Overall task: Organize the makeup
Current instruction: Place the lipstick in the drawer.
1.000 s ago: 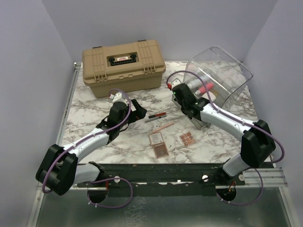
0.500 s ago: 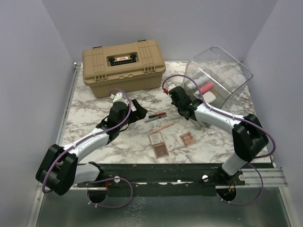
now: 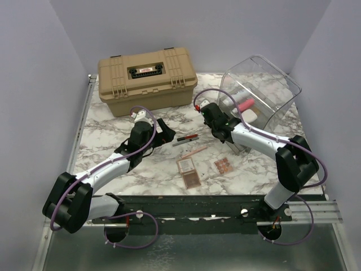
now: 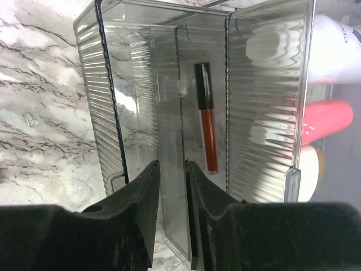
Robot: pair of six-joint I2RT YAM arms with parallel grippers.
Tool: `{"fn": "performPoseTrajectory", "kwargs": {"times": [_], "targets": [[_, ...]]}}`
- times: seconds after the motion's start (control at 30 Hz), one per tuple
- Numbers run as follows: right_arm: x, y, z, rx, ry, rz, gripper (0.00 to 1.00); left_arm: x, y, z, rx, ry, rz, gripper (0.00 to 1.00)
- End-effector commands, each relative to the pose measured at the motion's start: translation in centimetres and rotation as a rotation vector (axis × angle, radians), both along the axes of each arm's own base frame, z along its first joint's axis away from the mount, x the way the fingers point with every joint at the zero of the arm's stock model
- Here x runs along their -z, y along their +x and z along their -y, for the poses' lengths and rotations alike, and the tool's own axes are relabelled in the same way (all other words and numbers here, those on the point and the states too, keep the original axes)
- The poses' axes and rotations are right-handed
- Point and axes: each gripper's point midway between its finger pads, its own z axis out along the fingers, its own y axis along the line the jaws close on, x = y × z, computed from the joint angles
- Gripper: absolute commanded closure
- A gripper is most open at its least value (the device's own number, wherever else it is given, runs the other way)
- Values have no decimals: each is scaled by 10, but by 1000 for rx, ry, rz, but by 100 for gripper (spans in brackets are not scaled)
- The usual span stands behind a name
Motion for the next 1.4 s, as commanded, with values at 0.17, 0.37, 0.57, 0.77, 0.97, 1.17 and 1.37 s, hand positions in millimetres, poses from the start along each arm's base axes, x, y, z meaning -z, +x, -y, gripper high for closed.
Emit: {"fn": "performPoseTrajectory", "kwargs": {"times": [0.17, 0.37, 0.57, 0.77, 0.97, 1.17, 1.37], "targets": [[-45, -1, -19, 4, 179, 5, 69, -11, 2, 1, 5, -16, 28, 2], [-74, -17, -47, -59, 384, -33, 66, -7, 4, 2, 8, -7, 18, 2], [-73, -50, -93, -181, 623, -141, 58, -3, 5, -2, -12, 7, 12, 2], [-45, -70, -116, -332, 582, -207, 53, -4, 4, -11, -42, 23, 27, 2], [-10, -90, -132, -661, 456, -312, 48, -8, 0, -34, -155, 34, 52, 2], [31, -104, -130, -822, 306, -493, 47, -17, -7, -60, -249, 64, 92, 2], [54, -109, -129, -845, 267, -599, 47, -21, -11, -65, -258, 78, 102, 2]]}}
